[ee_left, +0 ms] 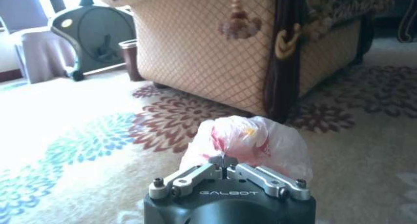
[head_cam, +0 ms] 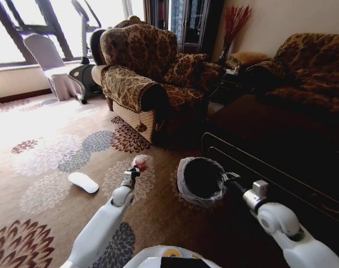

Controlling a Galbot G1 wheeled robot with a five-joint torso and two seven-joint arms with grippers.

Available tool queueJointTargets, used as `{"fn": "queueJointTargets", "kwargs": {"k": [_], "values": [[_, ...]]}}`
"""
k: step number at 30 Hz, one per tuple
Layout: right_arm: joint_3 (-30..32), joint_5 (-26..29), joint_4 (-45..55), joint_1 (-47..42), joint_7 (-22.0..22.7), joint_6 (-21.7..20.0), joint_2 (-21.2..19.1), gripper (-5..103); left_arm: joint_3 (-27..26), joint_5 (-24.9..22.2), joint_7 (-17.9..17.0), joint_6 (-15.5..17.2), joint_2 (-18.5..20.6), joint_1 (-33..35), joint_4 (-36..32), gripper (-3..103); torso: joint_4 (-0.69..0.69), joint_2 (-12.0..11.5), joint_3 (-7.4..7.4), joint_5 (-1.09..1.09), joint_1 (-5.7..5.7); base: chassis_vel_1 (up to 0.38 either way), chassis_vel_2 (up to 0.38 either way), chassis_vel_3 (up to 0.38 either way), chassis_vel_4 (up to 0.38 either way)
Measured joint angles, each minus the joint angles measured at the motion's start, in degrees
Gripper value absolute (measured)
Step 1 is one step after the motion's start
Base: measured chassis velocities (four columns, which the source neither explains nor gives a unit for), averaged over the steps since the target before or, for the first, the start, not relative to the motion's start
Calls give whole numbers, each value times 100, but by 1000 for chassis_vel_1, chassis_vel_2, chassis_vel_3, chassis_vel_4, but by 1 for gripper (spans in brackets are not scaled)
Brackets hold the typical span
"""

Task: Pick up the trash from the ground and place it into the trash bin.

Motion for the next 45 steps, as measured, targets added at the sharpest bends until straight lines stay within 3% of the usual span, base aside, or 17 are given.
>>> {"fn": "queueJointTargets", "kwargs": {"k": [5,10,11,17,19,24,27,32,42,45], "values": [[91,72,79,-88,-4,21,-39,3,-106,-46,180,-132,167,178,-347,0,-6,0,0,2,0,97,95,108,96],[-230,331,-45,409,0,-44,-383,3,-575,-44,286,-238,241,721,-1078,0,-10,0,0,3,0,85,80,88,80],[-365,424,-99,601,-1,-79,-497,3,-733,-44,301,-257,252,885,-1278,0,0,0,0,4,0,117,104,104,113],[-1115,826,-566,1677,-1,-96,-872,3,-1299,-21,359,-335,207,1510,-1912,0,-1,0,0,0,0,149,151,126,130],[-1740,937,-939,2373,2,-62,-913,3,-1485,-12,361,-357,145,1725,-2083,0,-1,0,1,-1,0,137,143,125,125],[-2773,1052,-1499,3495,-2,-78,-768,3,-1630,-12,391,-385,125,1825,-2195,0,-7,0,1,3,0,115,121,110,122],[-3845,1160,-2020,4606,-3,-222,-497,3,-1696,-42,444,-389,137,1803,-2237,0,-2,-1,1,1,0,103,107,129,131],[-4690,1282,-2538,5344,-4,-480,-248,3,-1723,-88,501,-394,160,1749,-2338,0,-2,-1,2,-1,0,130,156,142,125],[-5425,1368,-3443,6335,-2,-568,252,3,-1185,-177,519,-539,381,1425,-2634,0,-3,-2,2,1,0,111,102,113,111],[-5638,1310,-3608,6515,-3,-574,364,3,-852,-494,471,-425,587,1243,-2895,0,-2,-2,1,-1,0,51,68,46,63]]}}
